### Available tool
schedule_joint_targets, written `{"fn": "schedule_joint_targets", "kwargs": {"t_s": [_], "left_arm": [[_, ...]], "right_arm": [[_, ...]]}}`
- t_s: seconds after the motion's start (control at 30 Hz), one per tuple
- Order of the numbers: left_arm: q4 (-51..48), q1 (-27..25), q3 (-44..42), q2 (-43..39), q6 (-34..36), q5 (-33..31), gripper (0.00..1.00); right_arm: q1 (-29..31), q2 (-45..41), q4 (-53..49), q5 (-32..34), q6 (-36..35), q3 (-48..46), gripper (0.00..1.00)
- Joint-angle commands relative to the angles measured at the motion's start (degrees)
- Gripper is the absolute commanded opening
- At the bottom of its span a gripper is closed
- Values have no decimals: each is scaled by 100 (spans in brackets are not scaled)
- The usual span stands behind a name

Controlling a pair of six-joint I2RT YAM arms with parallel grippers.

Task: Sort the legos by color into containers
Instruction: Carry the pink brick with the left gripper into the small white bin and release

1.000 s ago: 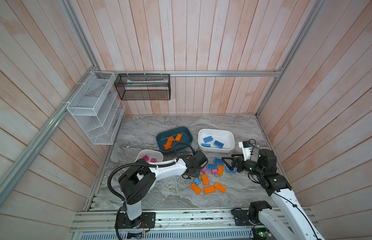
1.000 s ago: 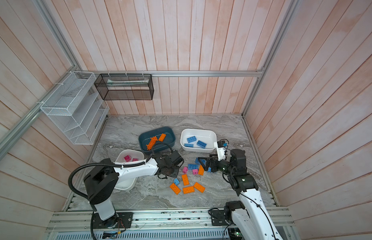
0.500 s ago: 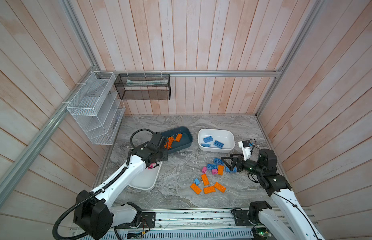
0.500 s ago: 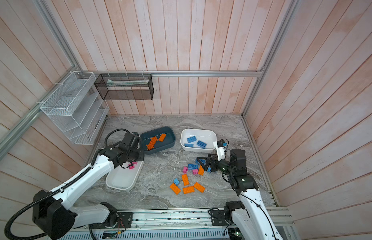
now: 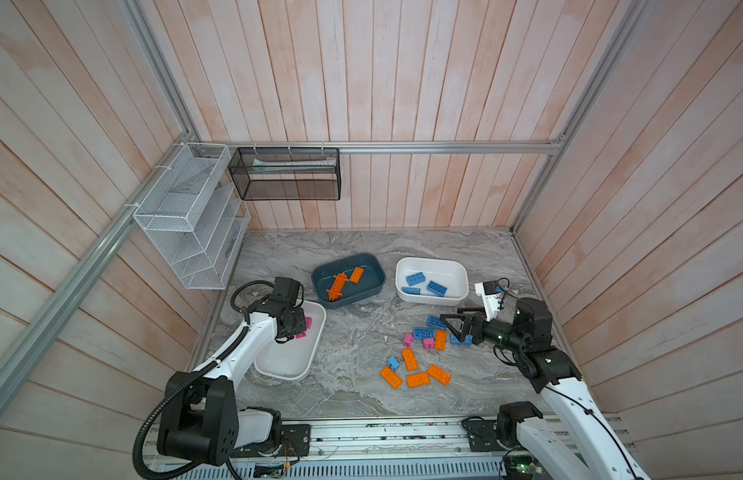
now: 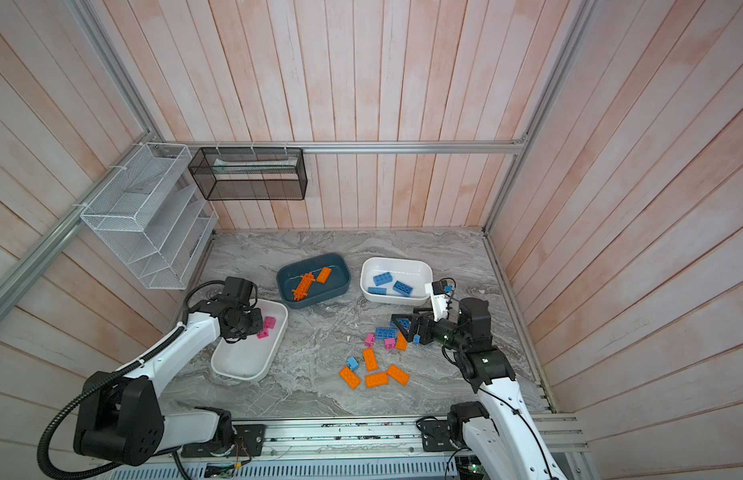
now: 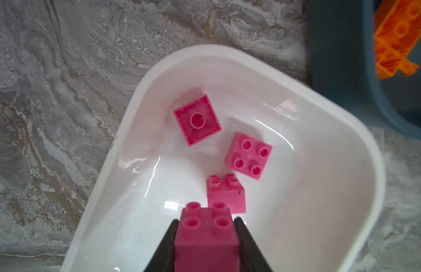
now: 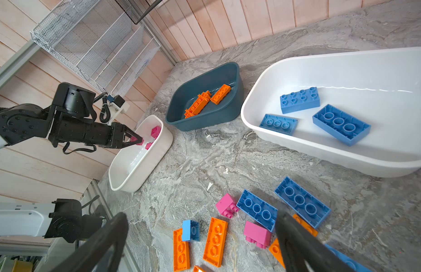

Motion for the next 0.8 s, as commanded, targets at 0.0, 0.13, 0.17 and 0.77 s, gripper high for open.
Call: {"fn": "schedule_joint_targets", "kwargs": {"t_s": [0.0, 0.13, 0.17, 0.77], "left_arm": [[420, 118, -153, 187, -184, -228, 30], [542, 233, -269, 389, -235, -181, 33], [519, 234, -248, 383, -230, -217, 35], [-518, -368, 479, -558, -379, 382, 62]], "right_arm": [[37, 16, 20, -74, -29, -57, 98], [36, 1, -31, -40, -66, -73, 98], [40, -2, -50, -37, -80, -78, 98], [39, 248, 146, -52, -104, 9, 98]]}}
